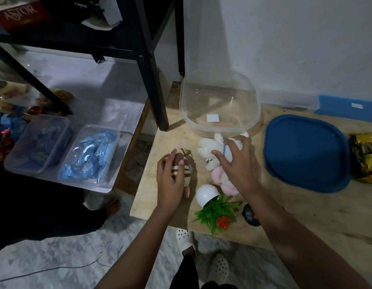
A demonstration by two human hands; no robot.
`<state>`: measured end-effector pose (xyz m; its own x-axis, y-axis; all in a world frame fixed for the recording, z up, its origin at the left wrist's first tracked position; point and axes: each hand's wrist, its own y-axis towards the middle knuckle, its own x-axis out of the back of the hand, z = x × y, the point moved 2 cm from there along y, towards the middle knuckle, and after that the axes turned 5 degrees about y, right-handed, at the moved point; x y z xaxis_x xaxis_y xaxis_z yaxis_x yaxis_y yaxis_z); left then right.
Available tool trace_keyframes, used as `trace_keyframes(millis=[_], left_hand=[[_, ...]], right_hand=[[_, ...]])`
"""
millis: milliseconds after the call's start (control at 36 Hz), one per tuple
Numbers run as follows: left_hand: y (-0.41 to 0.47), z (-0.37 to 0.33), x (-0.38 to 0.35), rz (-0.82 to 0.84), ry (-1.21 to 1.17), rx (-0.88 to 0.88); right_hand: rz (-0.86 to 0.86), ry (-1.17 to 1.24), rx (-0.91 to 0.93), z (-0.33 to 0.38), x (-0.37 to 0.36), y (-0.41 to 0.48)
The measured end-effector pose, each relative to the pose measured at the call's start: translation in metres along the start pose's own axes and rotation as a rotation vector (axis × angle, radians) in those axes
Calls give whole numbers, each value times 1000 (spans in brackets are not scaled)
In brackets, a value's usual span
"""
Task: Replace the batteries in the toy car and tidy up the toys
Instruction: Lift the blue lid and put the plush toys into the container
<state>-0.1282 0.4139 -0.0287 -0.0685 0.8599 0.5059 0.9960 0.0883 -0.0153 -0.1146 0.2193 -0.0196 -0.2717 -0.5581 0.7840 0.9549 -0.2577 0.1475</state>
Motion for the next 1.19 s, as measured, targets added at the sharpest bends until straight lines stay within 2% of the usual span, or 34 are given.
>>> trace_keyframes(millis=[194, 389, 556, 750, 1083, 1194], left_hand=[[-3, -17, 6, -53, -38, -19], [11, -64, 7, -55, -85, -117], [51, -110, 4, -28, -101, -207], [118, -143, -4, 31, -65, -260], [198, -150, -27, 129, 18, -183], [216, -145, -41, 129, 203, -194]], right_hand=[[-70, 8, 34, 6, 30, -13], [-155, 6, 2, 16, 75, -9], [-213, -9, 33, 30, 103, 21], [-244, -11, -34, 47, 109, 75], [-68, -44, 5, 35, 69, 135], [24, -59, 17, 25, 57, 157]])
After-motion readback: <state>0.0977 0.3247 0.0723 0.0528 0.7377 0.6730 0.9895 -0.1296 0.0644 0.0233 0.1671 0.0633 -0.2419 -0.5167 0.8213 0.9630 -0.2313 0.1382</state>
